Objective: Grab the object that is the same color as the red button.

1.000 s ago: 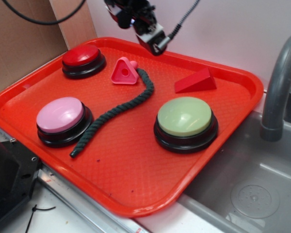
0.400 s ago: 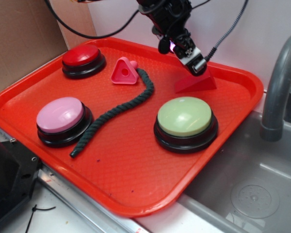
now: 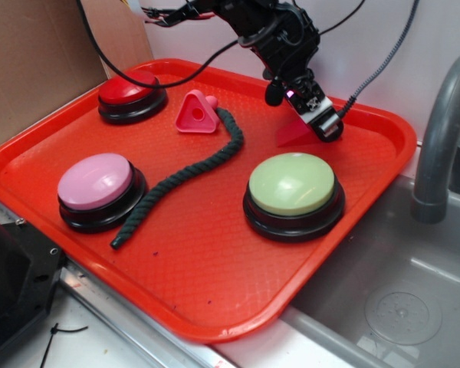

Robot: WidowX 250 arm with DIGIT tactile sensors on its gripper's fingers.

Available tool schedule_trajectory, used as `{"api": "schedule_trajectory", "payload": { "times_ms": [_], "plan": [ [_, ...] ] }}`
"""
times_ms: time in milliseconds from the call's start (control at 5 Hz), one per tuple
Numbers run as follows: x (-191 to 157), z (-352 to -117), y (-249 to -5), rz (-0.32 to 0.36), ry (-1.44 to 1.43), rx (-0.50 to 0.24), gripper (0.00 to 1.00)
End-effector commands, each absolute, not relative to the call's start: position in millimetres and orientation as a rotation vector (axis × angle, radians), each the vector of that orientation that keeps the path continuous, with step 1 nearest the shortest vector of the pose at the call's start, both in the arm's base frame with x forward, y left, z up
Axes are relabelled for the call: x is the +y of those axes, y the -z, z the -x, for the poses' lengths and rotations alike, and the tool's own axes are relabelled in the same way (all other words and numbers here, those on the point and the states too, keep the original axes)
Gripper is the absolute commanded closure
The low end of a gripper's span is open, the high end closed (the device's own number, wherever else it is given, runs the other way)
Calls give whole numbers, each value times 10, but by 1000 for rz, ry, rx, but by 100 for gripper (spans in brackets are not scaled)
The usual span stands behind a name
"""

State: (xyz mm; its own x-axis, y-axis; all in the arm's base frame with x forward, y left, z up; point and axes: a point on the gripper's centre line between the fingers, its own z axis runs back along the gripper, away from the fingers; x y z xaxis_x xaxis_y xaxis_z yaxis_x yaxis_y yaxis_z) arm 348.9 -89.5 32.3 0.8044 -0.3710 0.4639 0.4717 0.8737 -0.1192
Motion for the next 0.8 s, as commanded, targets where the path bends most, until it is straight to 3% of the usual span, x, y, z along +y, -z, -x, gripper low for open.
{"api": "schedule_trajectory", "payload": {
  "times_ms": [0, 200, 400, 600],
  "plan": [
    [-1088, -3598, -450, 180, 506, -477, 14],
    [-1110, -3585, -433, 163, 505, -483, 100],
    [-1127, -3570, -420, 135, 499, -467, 100],
    [-1033, -3514, -571, 57, 432, -380, 100]
  ]
}}
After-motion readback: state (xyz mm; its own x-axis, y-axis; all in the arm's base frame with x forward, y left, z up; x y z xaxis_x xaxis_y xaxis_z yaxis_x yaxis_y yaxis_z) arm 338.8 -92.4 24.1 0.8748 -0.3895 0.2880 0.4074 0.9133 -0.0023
